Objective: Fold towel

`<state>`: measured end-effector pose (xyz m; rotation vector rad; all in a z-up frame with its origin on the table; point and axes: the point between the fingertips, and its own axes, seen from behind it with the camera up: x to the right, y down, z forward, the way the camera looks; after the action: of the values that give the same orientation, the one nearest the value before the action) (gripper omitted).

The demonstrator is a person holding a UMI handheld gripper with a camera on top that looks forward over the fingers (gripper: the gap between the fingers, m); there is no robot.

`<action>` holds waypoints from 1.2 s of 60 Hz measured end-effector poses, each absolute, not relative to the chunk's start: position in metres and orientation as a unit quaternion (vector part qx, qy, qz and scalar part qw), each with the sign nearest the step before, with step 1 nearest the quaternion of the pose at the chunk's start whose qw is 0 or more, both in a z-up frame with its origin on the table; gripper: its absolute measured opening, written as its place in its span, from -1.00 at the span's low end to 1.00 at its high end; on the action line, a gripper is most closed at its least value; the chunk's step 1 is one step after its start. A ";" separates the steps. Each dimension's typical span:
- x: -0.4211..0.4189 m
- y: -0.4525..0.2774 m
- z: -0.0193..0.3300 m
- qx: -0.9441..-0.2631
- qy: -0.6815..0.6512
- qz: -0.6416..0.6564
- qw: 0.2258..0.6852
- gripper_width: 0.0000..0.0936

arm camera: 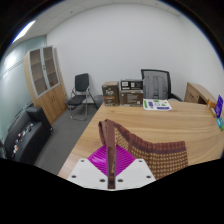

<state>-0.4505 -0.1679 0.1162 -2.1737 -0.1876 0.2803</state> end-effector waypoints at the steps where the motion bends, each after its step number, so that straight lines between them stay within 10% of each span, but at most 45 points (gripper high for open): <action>1: -0.448 -0.166 0.124 -0.878 -0.070 0.122 0.458 -0.87; 10: -0.388 -0.141 0.146 -0.869 -0.019 0.134 0.475 -0.88; 22: -0.293 -0.144 0.064 -0.905 0.019 0.112 0.410 -0.78; 40: -0.202 -0.167 0.051 -0.923 0.006 0.065 0.380 0.83; 72: -0.225 -0.304 0.204 -0.890 -0.027 0.015 0.454 0.84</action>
<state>-0.2255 -0.3039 0.2039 -2.1967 -0.0662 0.0364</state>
